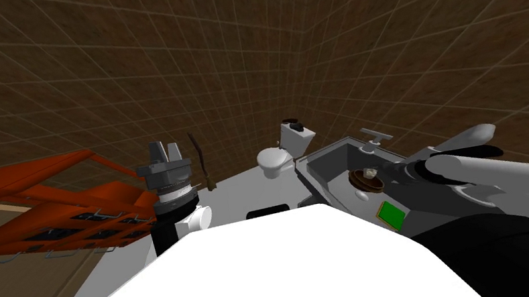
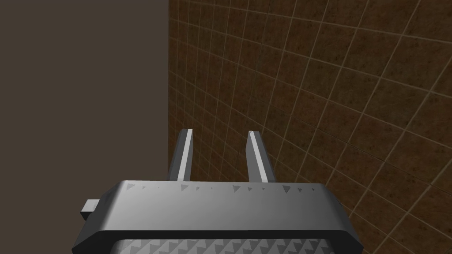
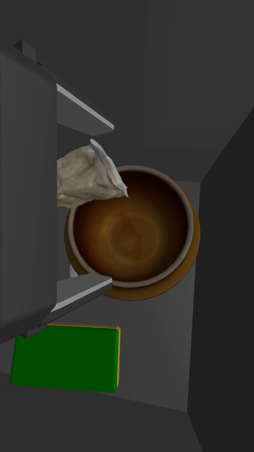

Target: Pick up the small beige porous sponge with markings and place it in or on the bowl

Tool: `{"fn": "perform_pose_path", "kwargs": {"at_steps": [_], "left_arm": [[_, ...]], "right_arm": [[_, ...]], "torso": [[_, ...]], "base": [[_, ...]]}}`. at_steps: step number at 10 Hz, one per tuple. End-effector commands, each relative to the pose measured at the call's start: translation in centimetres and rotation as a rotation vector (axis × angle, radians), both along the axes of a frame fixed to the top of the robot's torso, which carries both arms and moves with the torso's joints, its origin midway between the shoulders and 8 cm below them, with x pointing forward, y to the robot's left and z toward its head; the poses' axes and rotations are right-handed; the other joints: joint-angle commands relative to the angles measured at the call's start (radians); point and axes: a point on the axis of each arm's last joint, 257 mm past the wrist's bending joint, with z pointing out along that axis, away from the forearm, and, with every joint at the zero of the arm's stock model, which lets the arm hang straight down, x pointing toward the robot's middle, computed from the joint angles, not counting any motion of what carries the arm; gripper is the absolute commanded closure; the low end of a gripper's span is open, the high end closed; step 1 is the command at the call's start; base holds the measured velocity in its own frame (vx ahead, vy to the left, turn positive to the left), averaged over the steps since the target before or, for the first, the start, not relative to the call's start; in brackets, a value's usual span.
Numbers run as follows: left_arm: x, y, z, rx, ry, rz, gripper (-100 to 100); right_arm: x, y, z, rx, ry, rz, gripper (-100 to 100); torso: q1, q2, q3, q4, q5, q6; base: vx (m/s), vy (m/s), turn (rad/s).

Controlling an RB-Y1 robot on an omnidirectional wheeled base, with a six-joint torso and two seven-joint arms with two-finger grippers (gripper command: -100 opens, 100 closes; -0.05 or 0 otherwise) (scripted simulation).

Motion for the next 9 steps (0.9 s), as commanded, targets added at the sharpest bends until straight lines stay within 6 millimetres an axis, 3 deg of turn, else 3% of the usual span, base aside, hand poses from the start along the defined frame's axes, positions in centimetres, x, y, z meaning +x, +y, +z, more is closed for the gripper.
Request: {"fn": "perform_pose_path", "kwargs": {"at_steps": [1,5,6,7,9], "left_arm": [[0.0,0.0,0.0,0.000,0.000,0.000,0],[0.0,0.0,0.0,0.000,0.000,0.000,0],[0.0,0.0,0.0,0.000,0.000,0.000,0],[0.0,0.0,0.0,0.000,0.000,0.000,0],[0.0,0.0,0.0,0.000,0.000,0.000,0]], "right_arm": [[0.5,0.0,1.4,-0.014,-0.014,0.000,-100],[1.6,0.8,4.2,-0.013,-0.021,0.002,-100],[0.6,1.1,2.8,0.006,-0.003,0.001,-100],[0.6,1.2,2.9,0.008,-0.002,0.000,0],[0.6,1.2,2.9,0.008,-0.002,0.000,0]], "torso": [[0.000,0.000,0.000,0.000,0.000,0.000],[-0.005,0.003,0.006,0.008,0.030,0.004],[-0.006,0.004,0.008,0.011,0.039,0.005],[-0.006,0.005,0.008,0.012,0.041,0.006],[-0.007,0.004,0.008,0.011,0.040,0.006]], "base": [[-0.039,-0.008,-0.004],[-0.038,-0.015,-0.005],[-0.013,-0.008,0.006],[0.000,0.000,0.000],[0.000,0.000,0.000]]}}
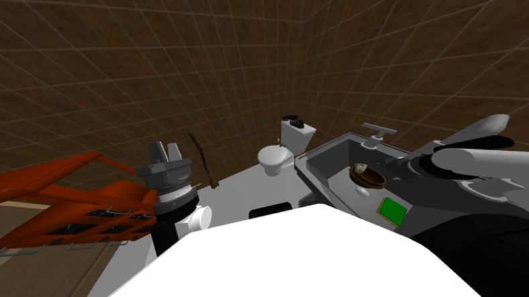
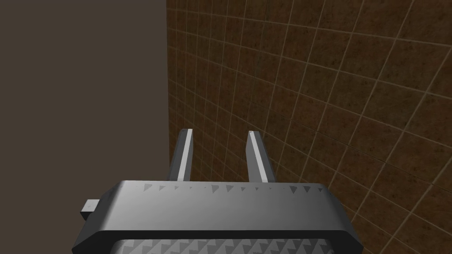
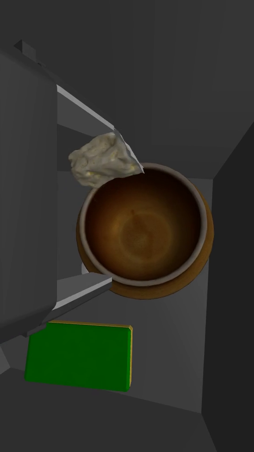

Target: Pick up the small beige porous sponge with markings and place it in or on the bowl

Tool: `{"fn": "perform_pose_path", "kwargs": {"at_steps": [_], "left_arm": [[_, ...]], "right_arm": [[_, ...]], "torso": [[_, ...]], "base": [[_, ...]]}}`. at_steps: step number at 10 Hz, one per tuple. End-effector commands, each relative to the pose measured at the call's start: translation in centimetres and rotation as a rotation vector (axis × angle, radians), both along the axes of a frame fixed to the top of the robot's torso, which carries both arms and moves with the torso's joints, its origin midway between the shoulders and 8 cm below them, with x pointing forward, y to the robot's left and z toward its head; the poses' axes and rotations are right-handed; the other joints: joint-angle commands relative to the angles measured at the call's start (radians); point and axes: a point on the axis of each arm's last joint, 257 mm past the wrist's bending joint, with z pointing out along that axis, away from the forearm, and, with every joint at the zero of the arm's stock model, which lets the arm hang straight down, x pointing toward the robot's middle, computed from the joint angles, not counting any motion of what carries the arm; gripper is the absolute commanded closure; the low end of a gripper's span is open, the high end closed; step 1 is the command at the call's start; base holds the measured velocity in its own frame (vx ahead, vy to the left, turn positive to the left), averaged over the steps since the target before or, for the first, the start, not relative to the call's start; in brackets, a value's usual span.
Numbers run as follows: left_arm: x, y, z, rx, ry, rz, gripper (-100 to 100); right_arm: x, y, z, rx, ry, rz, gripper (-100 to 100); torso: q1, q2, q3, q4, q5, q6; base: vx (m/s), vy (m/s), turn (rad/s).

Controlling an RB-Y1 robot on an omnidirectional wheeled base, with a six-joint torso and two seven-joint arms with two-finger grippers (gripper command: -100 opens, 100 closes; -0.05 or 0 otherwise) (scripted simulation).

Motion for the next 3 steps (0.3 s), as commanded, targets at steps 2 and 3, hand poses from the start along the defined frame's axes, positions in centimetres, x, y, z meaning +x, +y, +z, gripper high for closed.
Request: {"fn": "perform_pose_path", "kwargs": {"at_steps": [2,3], "left_arm": [[0.00,0.00,0.00,0.000,0.000,0.000,0],[0.00,0.00,0.00,0.000,0.000,0.000,0]], "right_arm": [[0.00,0.00,0.00,0.000,0.000,0.000,0],[0.00,0.00,0.00,0.000,0.000,0.000,0]], "torso": [[0.000,0.000,0.000,0.000,0.000,0.000],[0.000,0.000,0.000,0.000,0.000,0.000]], "base": [[0.000,0.000,0.000],[0.000,0.000,0.000]]}}
